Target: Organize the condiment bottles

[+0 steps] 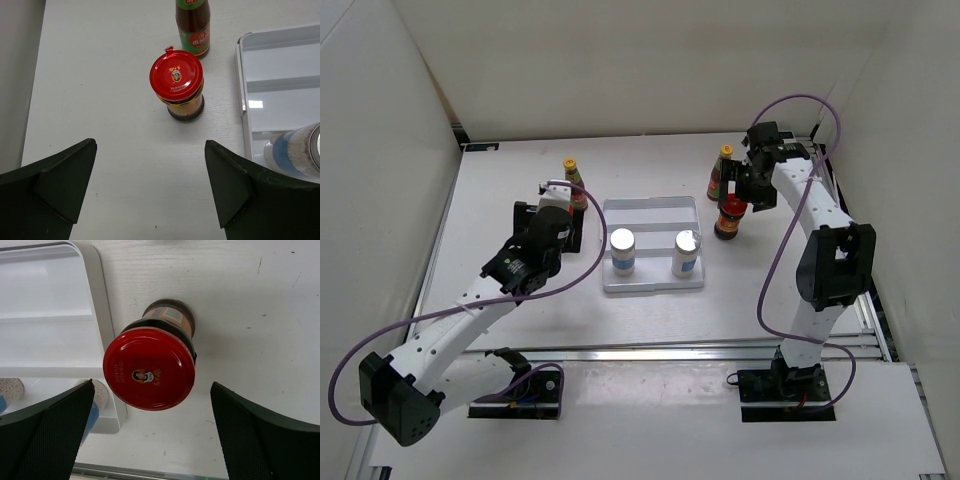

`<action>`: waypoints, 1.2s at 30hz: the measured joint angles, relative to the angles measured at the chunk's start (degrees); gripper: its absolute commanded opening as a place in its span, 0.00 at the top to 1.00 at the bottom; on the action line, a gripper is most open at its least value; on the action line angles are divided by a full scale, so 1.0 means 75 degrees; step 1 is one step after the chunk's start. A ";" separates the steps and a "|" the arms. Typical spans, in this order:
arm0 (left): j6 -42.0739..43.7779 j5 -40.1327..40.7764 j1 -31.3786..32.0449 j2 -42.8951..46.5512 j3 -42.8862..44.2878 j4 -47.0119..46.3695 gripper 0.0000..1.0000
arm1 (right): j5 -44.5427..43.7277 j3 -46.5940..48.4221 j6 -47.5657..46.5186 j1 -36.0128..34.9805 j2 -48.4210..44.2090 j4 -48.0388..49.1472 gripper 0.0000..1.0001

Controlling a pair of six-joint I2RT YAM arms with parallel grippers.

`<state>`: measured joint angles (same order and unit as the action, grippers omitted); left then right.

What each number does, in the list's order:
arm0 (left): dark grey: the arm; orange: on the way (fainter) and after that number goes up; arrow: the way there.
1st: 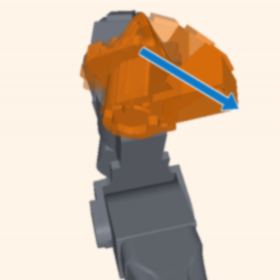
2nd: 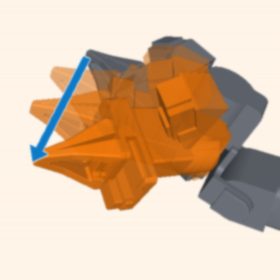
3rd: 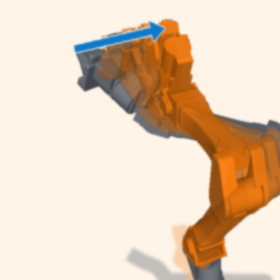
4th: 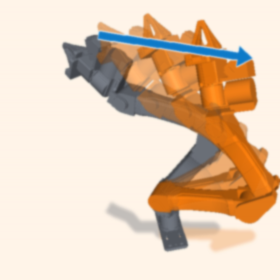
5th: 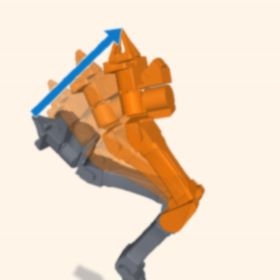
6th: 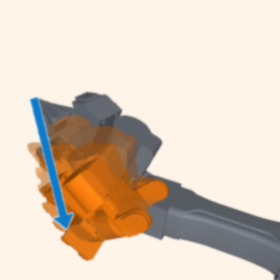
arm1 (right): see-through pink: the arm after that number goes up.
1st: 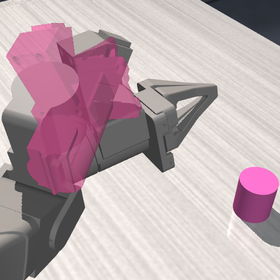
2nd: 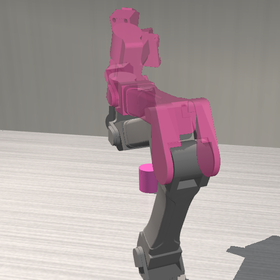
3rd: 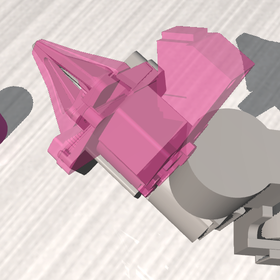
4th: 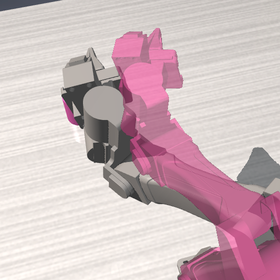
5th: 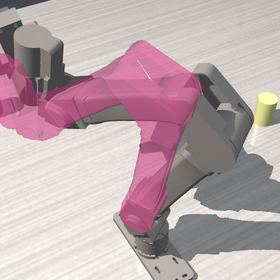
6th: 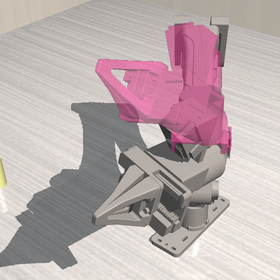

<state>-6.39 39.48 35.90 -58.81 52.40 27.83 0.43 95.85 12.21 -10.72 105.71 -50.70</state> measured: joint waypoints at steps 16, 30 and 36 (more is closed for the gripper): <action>-0.0009 0.0236 -0.0003 -0.0009 0.0000 -0.0009 0.00 | 0.0163 0.0050 0.0111 0.0000 0.0828 0.0020 0.26; -0.0026 0.0268 -0.0003 -0.0012 0.0000 -0.0009 0.00 | -0.0274 0.0370 0.0140 -0.0175 0.0507 -0.0458 0.80; -0.0055 0.0271 -0.0003 -0.0012 0.0000 -0.0009 0.00 | -0.0373 0.1326 0.0119 -0.0976 -0.0140 -0.0653 0.83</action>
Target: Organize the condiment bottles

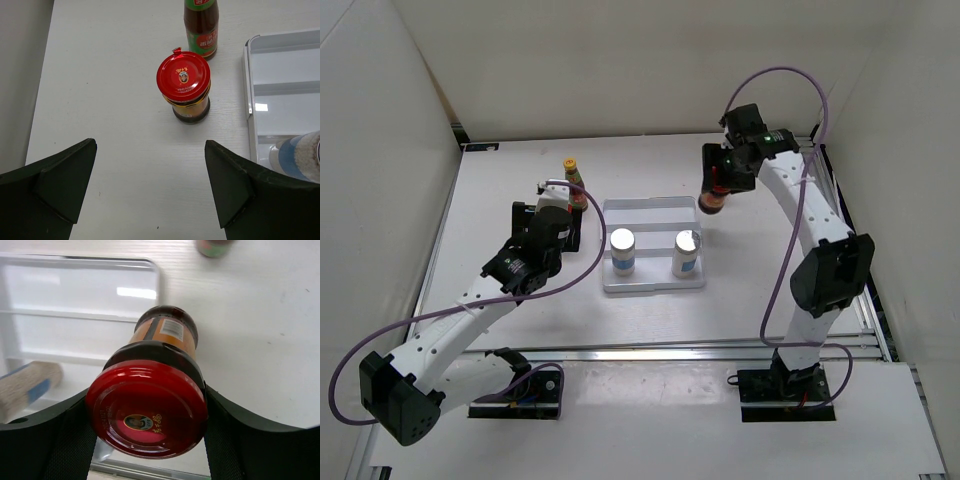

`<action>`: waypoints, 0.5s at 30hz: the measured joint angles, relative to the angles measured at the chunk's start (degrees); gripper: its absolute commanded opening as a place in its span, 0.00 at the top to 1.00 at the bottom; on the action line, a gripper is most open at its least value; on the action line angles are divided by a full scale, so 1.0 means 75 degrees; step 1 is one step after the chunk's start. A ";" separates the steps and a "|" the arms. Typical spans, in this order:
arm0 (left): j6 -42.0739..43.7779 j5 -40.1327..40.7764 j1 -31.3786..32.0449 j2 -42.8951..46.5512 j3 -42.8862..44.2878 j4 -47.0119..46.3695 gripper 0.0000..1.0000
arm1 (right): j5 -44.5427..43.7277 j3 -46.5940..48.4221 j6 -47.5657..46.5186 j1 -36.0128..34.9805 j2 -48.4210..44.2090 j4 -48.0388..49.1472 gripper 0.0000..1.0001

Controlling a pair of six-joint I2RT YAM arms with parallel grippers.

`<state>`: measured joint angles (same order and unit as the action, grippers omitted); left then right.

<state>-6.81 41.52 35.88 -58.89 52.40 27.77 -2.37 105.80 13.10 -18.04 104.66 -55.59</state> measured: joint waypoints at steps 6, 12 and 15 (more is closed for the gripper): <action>-0.0012 0.0012 0.0000 -0.0035 0.0000 0.0000 0.00 | 0.0318 0.0256 0.0038 -0.0784 -0.0198 0.0026 0.84; -0.0012 0.0047 0.0000 -0.0093 0.0000 0.0003 0.00 | 0.0638 -0.0621 0.0114 -0.1043 -0.0085 0.0283 0.83; -0.0012 0.0073 0.0000 -0.0114 0.0000 0.0003 0.00 | 0.0743 -0.0903 0.0163 -0.1023 0.0125 0.0423 0.83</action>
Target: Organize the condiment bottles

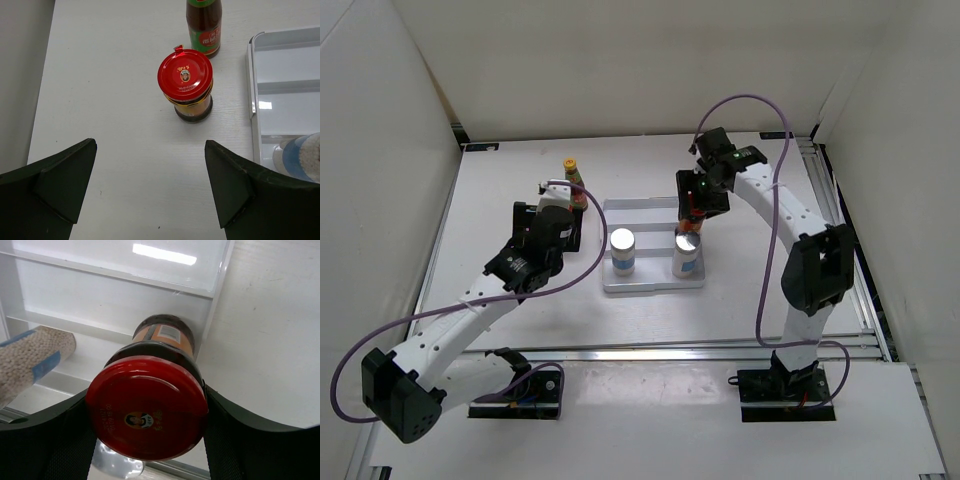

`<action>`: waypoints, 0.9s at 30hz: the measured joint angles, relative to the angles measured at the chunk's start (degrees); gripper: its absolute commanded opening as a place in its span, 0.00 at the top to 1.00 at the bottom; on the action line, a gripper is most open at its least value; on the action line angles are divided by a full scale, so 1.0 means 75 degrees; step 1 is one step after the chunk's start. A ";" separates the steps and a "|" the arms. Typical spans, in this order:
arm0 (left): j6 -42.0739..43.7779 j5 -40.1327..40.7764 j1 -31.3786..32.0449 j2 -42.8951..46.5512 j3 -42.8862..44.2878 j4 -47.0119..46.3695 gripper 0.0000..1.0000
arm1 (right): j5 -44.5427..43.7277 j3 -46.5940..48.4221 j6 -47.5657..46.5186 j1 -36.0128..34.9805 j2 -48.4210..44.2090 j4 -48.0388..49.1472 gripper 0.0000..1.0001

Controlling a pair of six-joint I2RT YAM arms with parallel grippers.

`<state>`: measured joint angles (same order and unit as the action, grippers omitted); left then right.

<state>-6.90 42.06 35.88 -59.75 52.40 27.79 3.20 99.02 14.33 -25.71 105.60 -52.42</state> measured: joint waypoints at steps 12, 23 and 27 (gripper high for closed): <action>0.0000 0.0035 0.0000 -0.0122 0.0000 0.0003 0.00 | 0.0291 -0.0545 0.0035 0.0020 0.0635 0.0889 0.40; -0.0067 0.0055 0.0000 -0.0172 0.0000 0.0006 0.00 | 0.0210 -0.0216 0.0067 -0.0023 0.0574 0.0915 0.00; -0.0169 0.0114 0.0000 -0.0178 0.0000 0.0012 0.00 | 0.0023 0.0207 0.0067 -0.0023 0.0119 0.0787 0.00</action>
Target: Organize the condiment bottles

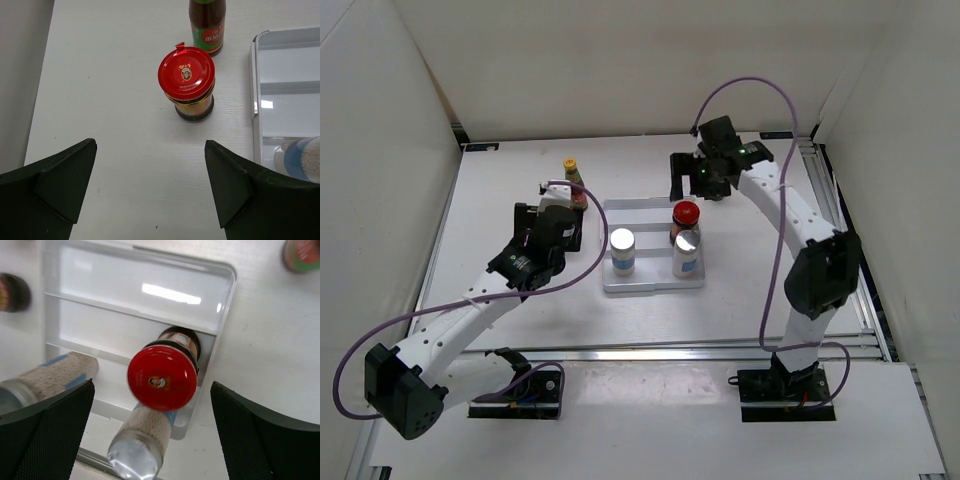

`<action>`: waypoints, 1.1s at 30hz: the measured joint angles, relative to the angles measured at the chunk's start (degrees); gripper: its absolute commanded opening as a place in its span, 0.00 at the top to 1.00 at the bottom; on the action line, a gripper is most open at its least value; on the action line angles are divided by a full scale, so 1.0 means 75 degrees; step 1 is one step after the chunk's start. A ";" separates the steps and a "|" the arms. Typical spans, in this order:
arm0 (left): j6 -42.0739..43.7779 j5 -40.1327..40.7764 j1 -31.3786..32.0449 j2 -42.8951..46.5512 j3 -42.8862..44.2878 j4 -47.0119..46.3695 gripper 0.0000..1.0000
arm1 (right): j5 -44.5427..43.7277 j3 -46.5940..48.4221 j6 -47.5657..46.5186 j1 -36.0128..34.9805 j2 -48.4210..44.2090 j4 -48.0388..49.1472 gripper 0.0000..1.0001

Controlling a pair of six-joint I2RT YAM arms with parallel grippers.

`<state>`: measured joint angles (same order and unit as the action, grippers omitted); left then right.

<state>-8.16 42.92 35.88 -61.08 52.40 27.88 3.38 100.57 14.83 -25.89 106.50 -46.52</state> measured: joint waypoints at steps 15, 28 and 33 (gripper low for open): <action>-0.1026 -0.4409 -0.3284 -0.1177 0.1402 0.0187 0.00 | -0.0283 -0.1032 -0.0213 0.0000 -0.3759 -0.0009 0.00; -0.0831 -0.5788 -0.3319 -0.3057 0.2052 0.0017 0.00 | -0.0286 -0.2031 -0.0431 0.0000 -0.4319 -0.0414 0.00; -0.0833 -0.5802 -0.3319 -0.3608 0.2052 0.0012 0.00 | -0.0347 -0.2031 -0.0551 0.0000 -0.4456 -0.0469 0.00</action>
<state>-14.41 -0.60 10.98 -88.14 67.79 27.97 0.78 85.34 10.70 -25.89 73.08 -50.04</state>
